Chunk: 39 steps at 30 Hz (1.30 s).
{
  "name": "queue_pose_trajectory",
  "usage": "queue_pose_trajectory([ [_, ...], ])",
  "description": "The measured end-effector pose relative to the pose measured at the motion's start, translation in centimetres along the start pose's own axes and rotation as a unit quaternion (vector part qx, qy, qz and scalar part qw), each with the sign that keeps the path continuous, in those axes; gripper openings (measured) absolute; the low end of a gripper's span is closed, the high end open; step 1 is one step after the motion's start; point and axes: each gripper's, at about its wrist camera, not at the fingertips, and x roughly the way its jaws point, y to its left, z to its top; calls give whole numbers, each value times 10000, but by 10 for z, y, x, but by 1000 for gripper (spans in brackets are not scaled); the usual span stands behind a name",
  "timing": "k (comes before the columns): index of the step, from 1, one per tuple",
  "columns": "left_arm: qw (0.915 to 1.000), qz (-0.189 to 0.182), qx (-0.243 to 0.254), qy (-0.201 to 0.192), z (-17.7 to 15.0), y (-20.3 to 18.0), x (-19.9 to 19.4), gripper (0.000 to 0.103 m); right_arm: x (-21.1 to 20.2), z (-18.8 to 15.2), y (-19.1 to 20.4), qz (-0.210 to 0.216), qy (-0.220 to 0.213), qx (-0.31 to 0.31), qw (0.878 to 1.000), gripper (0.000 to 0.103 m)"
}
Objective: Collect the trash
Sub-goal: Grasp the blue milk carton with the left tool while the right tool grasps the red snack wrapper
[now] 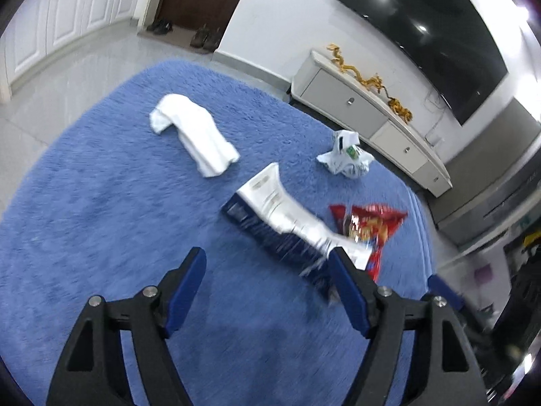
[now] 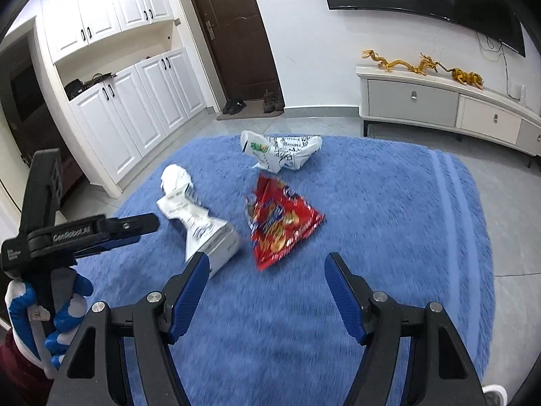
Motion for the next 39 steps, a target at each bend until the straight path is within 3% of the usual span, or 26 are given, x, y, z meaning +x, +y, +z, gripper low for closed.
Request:
queue_pose_trajectory([
  [8, 9974, 350, -560, 285, 22, -9, 48, 73, 26, 20, -9, 154, -34, -44, 9999, 69],
  [16, 9945, 1013, -204, 183, 34, -30, 66, 73, 57, 33, -9, 331, 64, -6, 9994, 69],
  [19, 9935, 1137, 56, 48, 34, -36, 72, 71, 66, 35, -11, 323, 132, 41, 9994, 59],
  [26, 9949, 954, 298, -114, 32, -33, 70, 70, 79, 31, -14, 291, 277, -31, 9992, 34],
  [39, 9983, 569, -79, 66, 14, -2, 40, 70, 71, 23, -15, 411, 185, -16, 9990, 17],
])
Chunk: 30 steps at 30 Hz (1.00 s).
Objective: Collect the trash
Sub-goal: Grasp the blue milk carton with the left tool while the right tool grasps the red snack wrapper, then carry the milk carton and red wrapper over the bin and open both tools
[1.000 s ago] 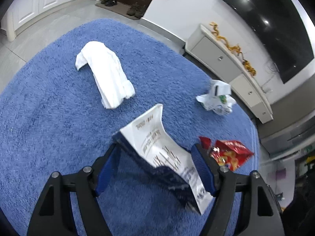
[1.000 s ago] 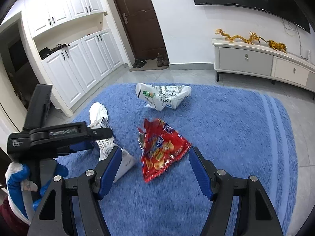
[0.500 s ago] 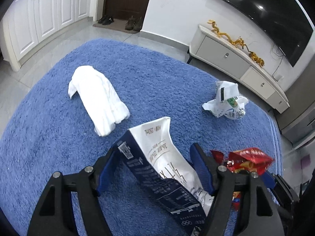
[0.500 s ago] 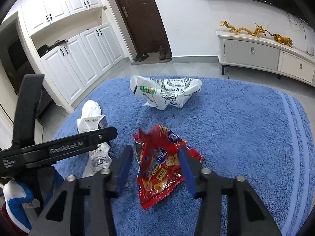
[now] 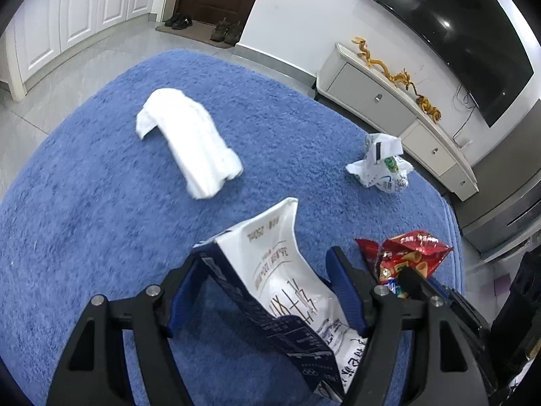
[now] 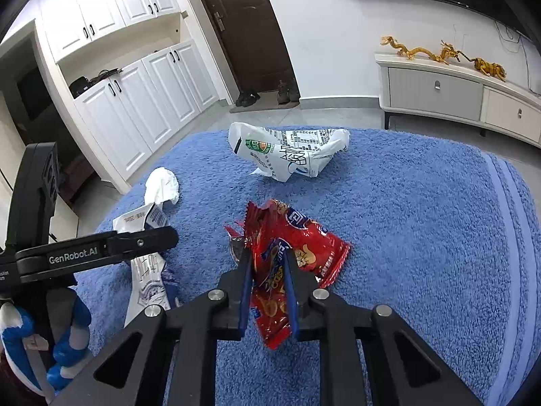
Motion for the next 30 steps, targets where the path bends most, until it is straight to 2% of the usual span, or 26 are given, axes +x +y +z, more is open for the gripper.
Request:
queue_pose_trajectory([
  [8, 9998, -48, -178, 86, -10, 8, -11, 68, -15, -9, 1, 165, -135, 120, 9997, 16],
  [11, 9996, -103, -265, 28, -15, 15, -16, 55, -24, -15, 2, 208, -180, 192, 9994, 16],
  [12, 9991, -225, -348, 42, -16, 19, -17, 48, -28, -17, 1, 229, -200, 240, 9993, 16],
  [13, 9985, -324, -435, 70, -16, 22, -18, 46, -30, -19, 1, 241, -212, 277, 9991, 16],
  [14, 9982, -378, -468, 83, -17, 23, -19, 39, -33, -21, 1, 256, -218, 320, 9989, 15],
  [19, 9963, -636, -567, 130, -28, 28, -27, 36, -43, -29, 5, 270, -207, 405, 9986, 14],
  [24, 9963, -690, -504, 87, -32, 29, -34, 36, -47, -16, 10, 126, -285, 367, 9988, 14],
  [30, 9965, -748, -366, 65, -30, 27, -35, 36, -23, 2, 11, -98, -202, 205, 9995, 14],
])
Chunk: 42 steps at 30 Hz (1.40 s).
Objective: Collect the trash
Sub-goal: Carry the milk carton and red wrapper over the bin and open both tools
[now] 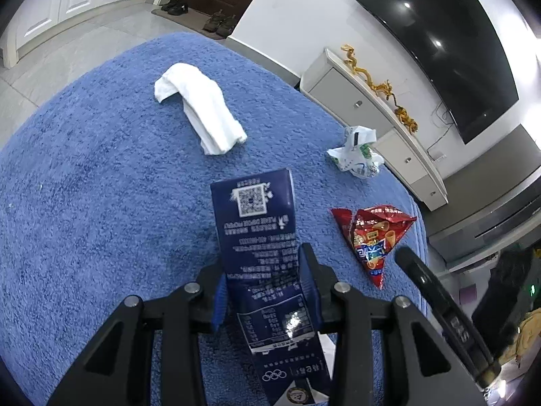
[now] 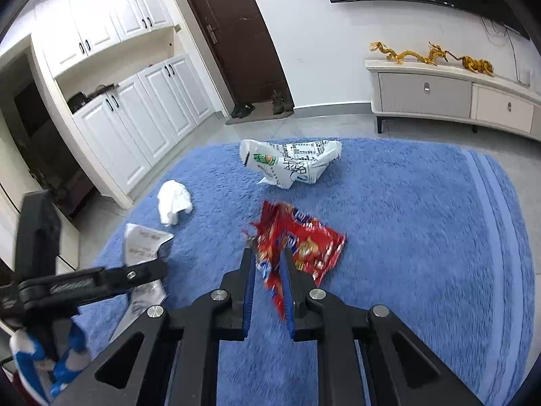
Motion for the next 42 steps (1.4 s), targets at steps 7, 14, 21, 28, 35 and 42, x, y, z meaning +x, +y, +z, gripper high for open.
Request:
queue_pose_trajectory([
  [7, 9999, -125, 98, -18, 4, -4, -5, 34, 29, 6, -6, -56, 173, 93, 9998, 14],
  [14, 9993, -268, 198, -158, -9, -6, -34, 32, 2, -8, -5, 285, 59, 354, 9990, 8],
  [21, 9974, -208, 537, -434, -36, -17, -80, 32, -67, -32, 8, 390, -303, 469, 9977, 8],
  [28, 9896, -108, 1100, -920, -66, -42, -137, 32, -143, -56, 29, 405, -651, 501, 9958, 8],
  [35, 9765, 51, 1586, -1460, -102, -57, -189, 32, -212, -81, 53, 319, -1004, 486, 9932, 8],
  [42, 9657, 170, 1888, -1773, -127, -60, -220, 32, -251, -102, 74, 233, -1165, 409, 9921, 8],
])
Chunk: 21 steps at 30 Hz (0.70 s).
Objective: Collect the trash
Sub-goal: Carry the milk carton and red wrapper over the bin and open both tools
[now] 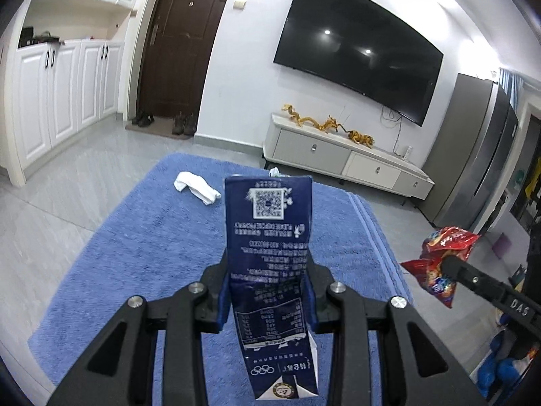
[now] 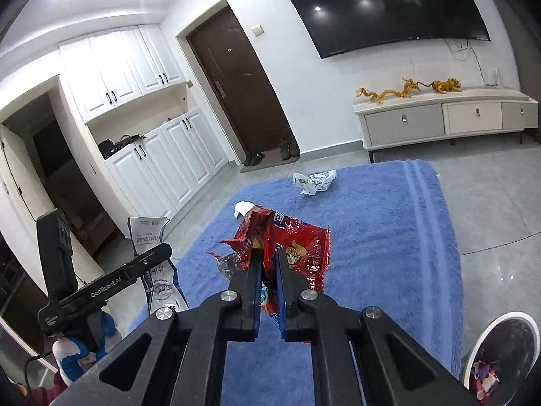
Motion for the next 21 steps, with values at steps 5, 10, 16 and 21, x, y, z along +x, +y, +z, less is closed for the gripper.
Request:
queue_pose_trajectory([
  [5, 9997, 39, 177, -189, -3, -12, -19, 32, -16, -3, 7, -13, -110, -62, 9999, 8],
  [10, 9981, 103, 501, -340, -7, -32, -29, 32, -37, -5, 3, -93, -295, -52, 9995, 8],
  [16, 9954, 185, 836, -419, -10, -56, -26, 32, -63, -8, -17, -224, -547, 29, 9982, 8],
  [21, 9931, 215, 1093, -361, -11, -82, -15, 32, -83, -12, -39, -439, -726, 165, 9963, 8],
])
